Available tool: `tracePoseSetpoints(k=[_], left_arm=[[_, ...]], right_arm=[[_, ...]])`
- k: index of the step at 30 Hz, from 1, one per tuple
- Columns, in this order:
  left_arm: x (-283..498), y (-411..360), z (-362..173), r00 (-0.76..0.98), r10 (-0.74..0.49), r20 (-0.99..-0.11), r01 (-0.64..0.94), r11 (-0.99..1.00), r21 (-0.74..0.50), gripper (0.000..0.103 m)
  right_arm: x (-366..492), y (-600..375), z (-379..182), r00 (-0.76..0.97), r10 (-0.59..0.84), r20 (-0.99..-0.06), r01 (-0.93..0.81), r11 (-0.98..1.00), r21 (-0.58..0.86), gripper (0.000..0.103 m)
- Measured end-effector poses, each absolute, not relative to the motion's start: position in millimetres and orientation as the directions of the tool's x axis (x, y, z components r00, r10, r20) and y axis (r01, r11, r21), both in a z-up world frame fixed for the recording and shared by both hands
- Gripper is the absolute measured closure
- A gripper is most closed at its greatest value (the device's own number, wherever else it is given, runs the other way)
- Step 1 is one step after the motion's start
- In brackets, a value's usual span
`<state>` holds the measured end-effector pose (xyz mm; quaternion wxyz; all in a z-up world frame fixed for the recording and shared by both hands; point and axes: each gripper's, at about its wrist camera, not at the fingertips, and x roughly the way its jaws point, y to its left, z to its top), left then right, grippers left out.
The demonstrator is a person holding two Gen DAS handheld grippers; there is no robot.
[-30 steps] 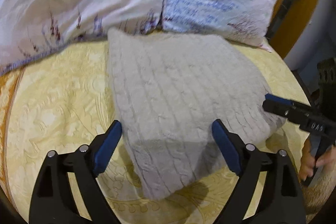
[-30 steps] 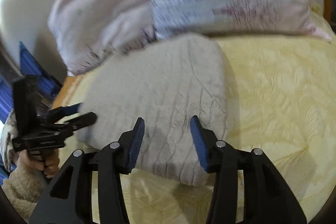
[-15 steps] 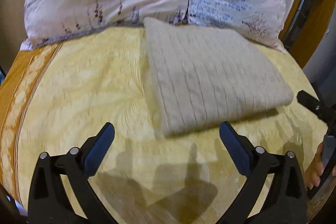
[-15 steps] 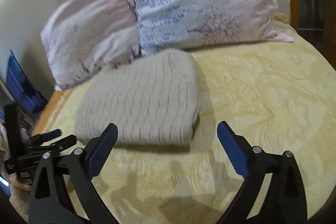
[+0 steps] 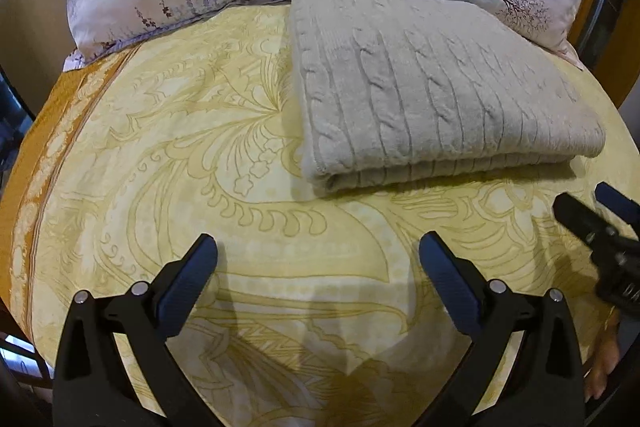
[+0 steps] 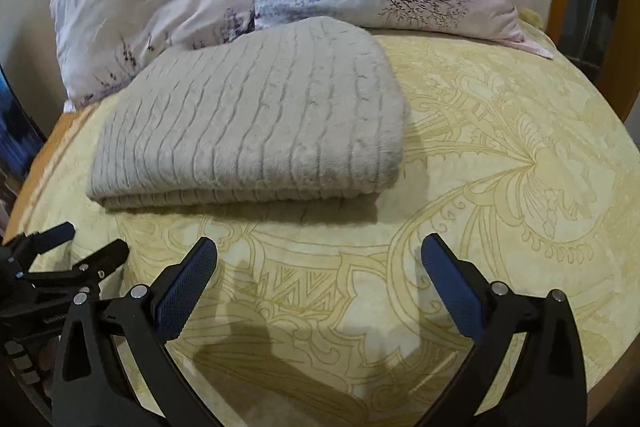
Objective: Fold small clothes
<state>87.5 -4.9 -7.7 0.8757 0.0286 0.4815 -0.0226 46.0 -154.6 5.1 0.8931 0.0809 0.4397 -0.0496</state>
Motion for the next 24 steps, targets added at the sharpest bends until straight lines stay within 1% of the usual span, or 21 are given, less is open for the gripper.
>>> tracePoseSetpoints(k=[5,10,24], left_arm=[[86,-6,-8,0.537,-0.009,-0.843,0.053,0.998,0.022,0.002],[84,-7,-8,0.543,-0.011,-0.84,0.05,0.999,0.019,0.002],[84,-8,-8,0.556,-0.016,-0.831,0.058,0.998,0.019,0.002]], right_arm=[[49,-151,-1,0.583,-0.034,-0.812,0.156,0.985,0.071,0.001],[47,-142,-6,0.576,-0.087,-0.813,0.139,0.99,-0.007,0.001],[47,-143,-6,0.581,-0.077,-0.81,0.133,0.991,0.001,0.001]])
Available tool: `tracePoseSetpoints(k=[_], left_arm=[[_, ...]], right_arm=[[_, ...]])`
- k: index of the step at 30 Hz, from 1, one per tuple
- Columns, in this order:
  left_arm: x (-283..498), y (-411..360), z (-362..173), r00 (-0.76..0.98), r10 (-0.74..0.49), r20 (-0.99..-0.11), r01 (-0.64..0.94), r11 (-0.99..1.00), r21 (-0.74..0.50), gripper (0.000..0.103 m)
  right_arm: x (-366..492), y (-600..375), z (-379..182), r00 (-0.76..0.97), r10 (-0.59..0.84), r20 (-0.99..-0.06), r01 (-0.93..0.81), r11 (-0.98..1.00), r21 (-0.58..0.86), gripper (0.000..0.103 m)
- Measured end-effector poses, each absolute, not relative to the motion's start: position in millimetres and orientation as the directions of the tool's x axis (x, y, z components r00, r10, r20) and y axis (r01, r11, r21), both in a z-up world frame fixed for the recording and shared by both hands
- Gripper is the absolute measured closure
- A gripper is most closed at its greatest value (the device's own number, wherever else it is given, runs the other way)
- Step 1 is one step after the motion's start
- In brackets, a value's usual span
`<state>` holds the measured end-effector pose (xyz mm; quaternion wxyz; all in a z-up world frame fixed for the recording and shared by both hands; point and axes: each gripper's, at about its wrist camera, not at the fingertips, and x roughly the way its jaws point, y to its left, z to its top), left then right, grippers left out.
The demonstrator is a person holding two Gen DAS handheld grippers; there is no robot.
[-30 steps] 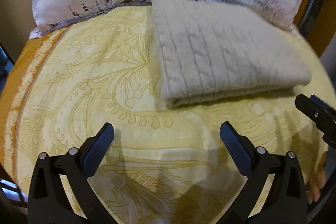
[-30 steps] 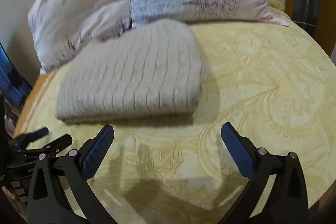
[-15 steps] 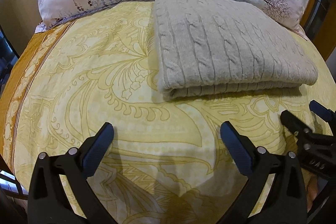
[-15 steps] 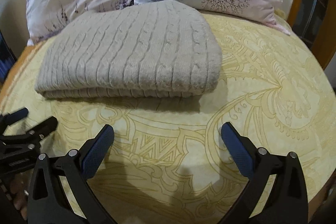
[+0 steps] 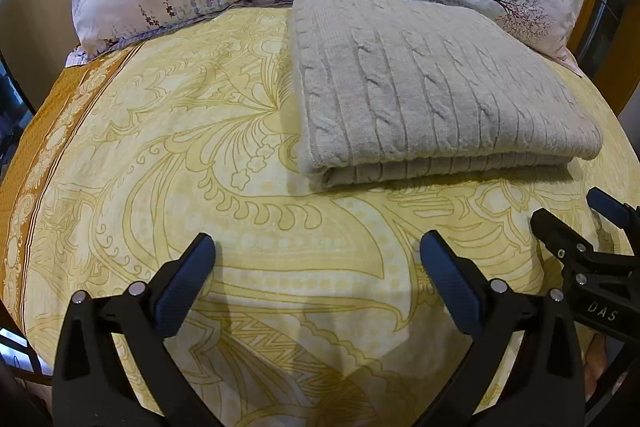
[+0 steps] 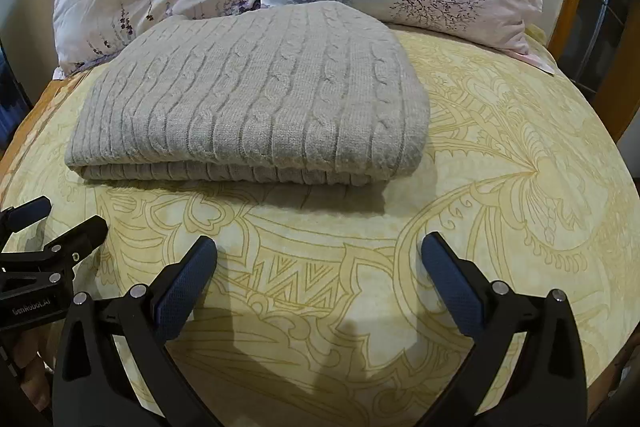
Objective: Fold small clothes
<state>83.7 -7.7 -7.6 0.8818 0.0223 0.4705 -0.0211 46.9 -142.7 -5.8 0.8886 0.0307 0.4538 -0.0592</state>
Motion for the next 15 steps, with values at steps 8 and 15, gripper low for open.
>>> tracePoseSetpoints(k=[8,15], left_arm=[[83.1,-7.8,-7.7,0.557,-0.016,-0.831,0.058,0.998,0.02,0.002],[83.1,-8.2,-7.8,0.555,-0.015,-0.832,0.056,0.998,0.02,0.002]], right_arm=[[46.8,-142.7,-5.9,0.581,-0.077,-0.81,0.132,0.991,0.001,0.001],[46.9,-143.1,-6.0,0.581,-0.075,-0.81,0.129,0.992,0.001,0.001]])
